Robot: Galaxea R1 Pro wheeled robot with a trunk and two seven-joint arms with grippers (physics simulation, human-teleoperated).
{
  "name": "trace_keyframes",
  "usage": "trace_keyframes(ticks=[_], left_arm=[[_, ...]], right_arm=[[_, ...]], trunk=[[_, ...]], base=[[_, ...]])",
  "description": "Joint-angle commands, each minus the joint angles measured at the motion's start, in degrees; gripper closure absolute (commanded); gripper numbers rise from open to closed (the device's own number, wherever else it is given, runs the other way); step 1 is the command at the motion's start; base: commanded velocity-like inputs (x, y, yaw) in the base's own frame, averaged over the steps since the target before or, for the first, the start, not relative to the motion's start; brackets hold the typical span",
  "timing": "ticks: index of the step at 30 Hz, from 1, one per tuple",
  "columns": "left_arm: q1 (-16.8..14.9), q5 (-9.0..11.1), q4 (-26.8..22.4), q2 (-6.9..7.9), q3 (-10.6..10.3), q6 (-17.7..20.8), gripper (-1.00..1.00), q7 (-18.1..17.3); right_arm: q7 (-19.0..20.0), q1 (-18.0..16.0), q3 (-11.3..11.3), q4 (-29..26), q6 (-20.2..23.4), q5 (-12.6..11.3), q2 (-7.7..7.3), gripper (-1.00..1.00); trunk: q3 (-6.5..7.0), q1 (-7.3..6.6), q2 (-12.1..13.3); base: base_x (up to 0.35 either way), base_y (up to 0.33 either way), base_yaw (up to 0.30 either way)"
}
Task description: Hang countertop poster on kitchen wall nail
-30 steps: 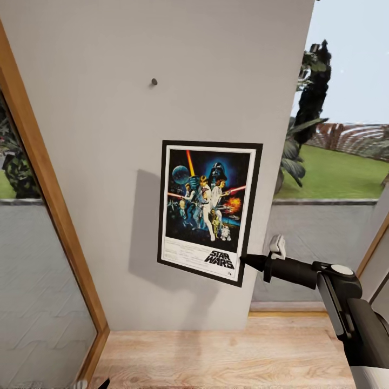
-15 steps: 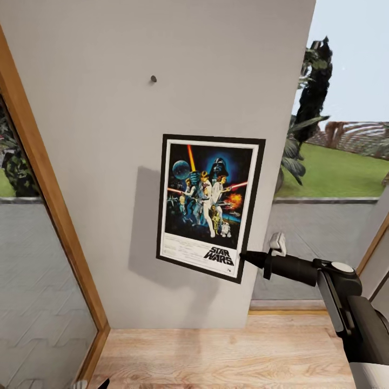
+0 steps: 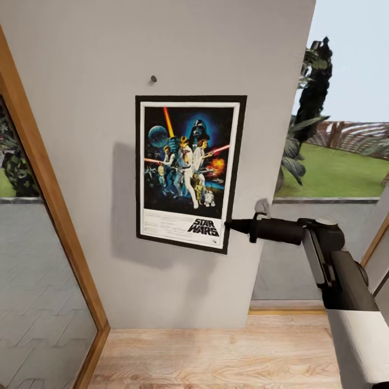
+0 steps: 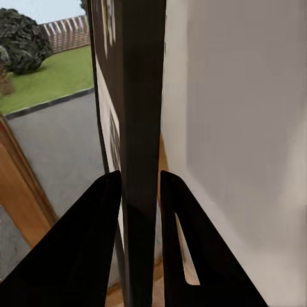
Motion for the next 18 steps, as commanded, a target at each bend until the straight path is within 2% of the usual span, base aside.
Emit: trace_keyframes(ticks=[1,5,7,9,10,13,16,18], left_arm=[[0.0,0.3,0.0,0.01,-0.5,-0.4,-1.0,-0.1],[0.1,0.3,0.0,0.01,-0.5,-0.4,-1.0,-0.1],[0.2,0.3,0.0,0.01,-0.5,-0.4,-1.0,-0.1],[0.3,0.3,0.0,0.01,-0.5,-0.4,-1.0,-0.1],[0.4,0.3,0.0,0.01,-0.5,-0.4,-1.0,-0.1],[0.5,0.3,0.0,0.01,-0.5,-0.4,-1.0,-0.2],[0.6,0.3,0.0,0.01,-0.5,-0.4,-1.0,-0.2],[0.6,0.3,0.0,0.01,-0.5,-0.4,-1.0,-0.2]], right_arm=[[0.1,-2.0,0.3,0.0,1.7,-0.2,0.33,1.0],[0.0,-7.1,0.7,0.1,5.4,-0.2,1.91,1.0],[-0.1,-12.5,0.9,0.5,8.3,-0.2,3.81,1.0],[-0.1,-14.8,0.9,0.8,8.9,0.0,4.63,1.0],[-0.1,-17.2,1.3,1.5,9.4,0.1,5.5,1.0],[-0.3,-24.0,4.7,6.6,9.9,0.4,7.45,1.0],[-1.5,-27.9,6.0,11.1,10.0,0.5,8.12,1.0],[-3.9,-30.9,6.6,16.0,10.0,0.5,9.11,1.0]], trunk=[[-0.14,0.04,-0.1],[-0.14,0.04,-0.1],[-0.14,0.04,-0.1],[-0.14,0.04,-0.1],[-0.14,0.04,-0.1],[-0.14,0.04,-0.1],[-0.14,0.04,-0.1],[-0.14,0.04,-0.1]], base=[[0.0,0.0,0.0],[0.0,0.0,0.0],[0.0,0.0,0.0],[0.0,0.0,0.0],[0.0,0.0,0.0],[0.0,0.0,0.0],[0.0,0.0,0.0],[0.0,0.0,0.0]])
